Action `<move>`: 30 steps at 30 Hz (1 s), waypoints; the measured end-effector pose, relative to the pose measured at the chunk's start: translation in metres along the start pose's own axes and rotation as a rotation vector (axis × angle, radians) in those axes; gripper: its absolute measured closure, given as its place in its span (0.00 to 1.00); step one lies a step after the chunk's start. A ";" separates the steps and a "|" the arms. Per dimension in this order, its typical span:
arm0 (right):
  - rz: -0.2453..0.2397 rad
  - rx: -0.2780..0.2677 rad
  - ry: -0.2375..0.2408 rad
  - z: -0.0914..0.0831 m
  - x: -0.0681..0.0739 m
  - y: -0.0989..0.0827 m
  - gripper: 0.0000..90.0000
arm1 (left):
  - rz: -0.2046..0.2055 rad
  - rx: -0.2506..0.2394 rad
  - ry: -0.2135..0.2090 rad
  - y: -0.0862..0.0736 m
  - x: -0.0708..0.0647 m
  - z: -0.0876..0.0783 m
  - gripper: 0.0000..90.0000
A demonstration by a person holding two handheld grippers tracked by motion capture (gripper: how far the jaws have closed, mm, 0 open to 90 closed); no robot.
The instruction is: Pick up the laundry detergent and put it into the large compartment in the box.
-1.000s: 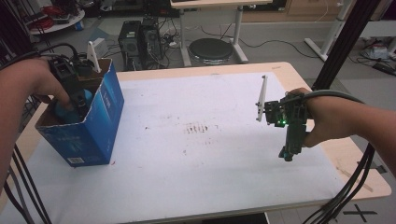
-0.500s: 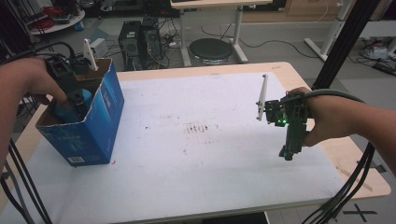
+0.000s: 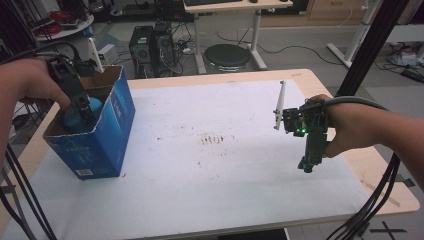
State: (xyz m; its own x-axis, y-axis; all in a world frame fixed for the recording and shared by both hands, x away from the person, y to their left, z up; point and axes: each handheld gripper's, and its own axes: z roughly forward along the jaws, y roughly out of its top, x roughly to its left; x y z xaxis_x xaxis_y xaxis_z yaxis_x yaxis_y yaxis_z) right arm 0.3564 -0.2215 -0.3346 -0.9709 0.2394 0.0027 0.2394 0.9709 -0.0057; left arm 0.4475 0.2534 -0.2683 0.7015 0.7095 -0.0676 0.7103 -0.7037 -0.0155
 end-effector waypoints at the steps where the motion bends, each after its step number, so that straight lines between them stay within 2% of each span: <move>1: 0.000 0.000 0.000 0.000 0.000 0.000 0.04 | 0.004 -0.002 0.004 0.000 0.000 -0.002 0.35; 5: 0.001 0.002 0.000 0.000 0.001 0.000 0.04 | 0.008 -0.004 0.028 -0.001 -0.003 -0.009 0.29; 22: -0.004 -0.004 -0.007 -0.003 0.002 0.002 0.04 | 0.034 -0.043 0.047 -0.001 -0.020 -0.042 0.23; 23: -0.004 -0.003 -0.007 -0.002 0.002 0.002 0.04 | 0.032 -0.039 0.067 0.001 -0.022 -0.046 0.22; 25: -0.004 -0.005 -0.006 -0.002 0.002 0.001 0.04 | 0.031 -0.043 0.079 0.002 -0.026 -0.049 0.20; 30: -0.004 -0.007 -0.008 -0.003 0.002 0.001 0.04 | 0.047 -0.035 0.071 0.006 -0.034 -0.053 0.16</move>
State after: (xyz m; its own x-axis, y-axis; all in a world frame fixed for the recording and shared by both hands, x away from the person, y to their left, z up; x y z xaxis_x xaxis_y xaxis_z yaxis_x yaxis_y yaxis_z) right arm 0.3549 -0.2205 -0.3315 -0.9718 0.2356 -0.0048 0.2356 0.9718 0.0014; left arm 0.4312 0.2269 -0.2129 0.7354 0.6776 0.0038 0.6774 -0.7354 0.0207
